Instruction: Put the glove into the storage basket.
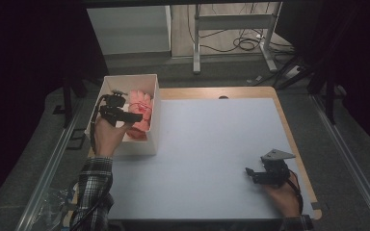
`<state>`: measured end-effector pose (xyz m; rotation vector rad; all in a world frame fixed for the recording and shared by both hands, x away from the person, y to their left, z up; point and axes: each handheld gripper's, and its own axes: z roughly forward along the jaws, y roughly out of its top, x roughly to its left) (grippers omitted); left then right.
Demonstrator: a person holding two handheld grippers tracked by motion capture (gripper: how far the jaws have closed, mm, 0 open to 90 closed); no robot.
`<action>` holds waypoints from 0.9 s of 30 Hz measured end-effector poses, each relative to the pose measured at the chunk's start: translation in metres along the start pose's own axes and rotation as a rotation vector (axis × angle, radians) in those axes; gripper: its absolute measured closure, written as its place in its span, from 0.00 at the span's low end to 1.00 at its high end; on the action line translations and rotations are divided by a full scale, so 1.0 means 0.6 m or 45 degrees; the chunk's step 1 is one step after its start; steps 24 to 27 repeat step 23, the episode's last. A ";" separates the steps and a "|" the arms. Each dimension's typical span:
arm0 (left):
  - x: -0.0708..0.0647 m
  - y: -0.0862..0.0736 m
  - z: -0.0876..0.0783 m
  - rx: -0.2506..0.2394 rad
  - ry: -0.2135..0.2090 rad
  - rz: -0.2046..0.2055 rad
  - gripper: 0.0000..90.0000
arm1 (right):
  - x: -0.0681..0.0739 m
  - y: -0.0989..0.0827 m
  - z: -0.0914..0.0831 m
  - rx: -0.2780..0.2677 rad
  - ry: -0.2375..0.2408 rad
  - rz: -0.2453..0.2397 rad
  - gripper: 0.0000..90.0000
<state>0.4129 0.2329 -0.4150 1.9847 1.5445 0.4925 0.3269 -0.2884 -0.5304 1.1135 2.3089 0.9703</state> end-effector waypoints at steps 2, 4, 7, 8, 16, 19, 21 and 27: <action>-0.001 -0.012 -0.008 -0.019 -0.002 0.002 0.03 | 0.000 0.000 0.000 0.000 0.000 -0.001 0.24; -0.003 -0.024 -0.018 -0.040 -0.015 0.004 0.03 | 0.000 0.000 0.000 0.000 0.000 -0.001 0.24; -0.008 -0.048 -0.035 -0.077 -0.037 0.010 0.03 | 0.000 0.000 0.000 -0.001 -0.001 -0.001 0.24; -0.010 -0.054 -0.038 -0.086 -0.044 0.011 0.03 | 0.000 0.000 0.000 0.000 0.000 -0.001 0.24; -0.025 -0.103 -0.053 -0.119 -0.079 0.029 0.03 | 0.000 0.000 0.000 0.003 -0.001 0.000 0.24; -0.029 -0.113 -0.055 -0.123 -0.087 0.033 0.03 | 0.000 0.000 0.000 0.003 -0.002 -0.001 0.24; -0.030 -0.122 -0.055 -0.126 -0.092 0.028 0.02 | 0.000 0.000 0.000 0.001 -0.002 -0.002 0.23; -0.030 -0.127 -0.054 -0.127 -0.095 0.024 0.02 | 0.000 0.000 0.000 0.002 0.001 0.001 0.23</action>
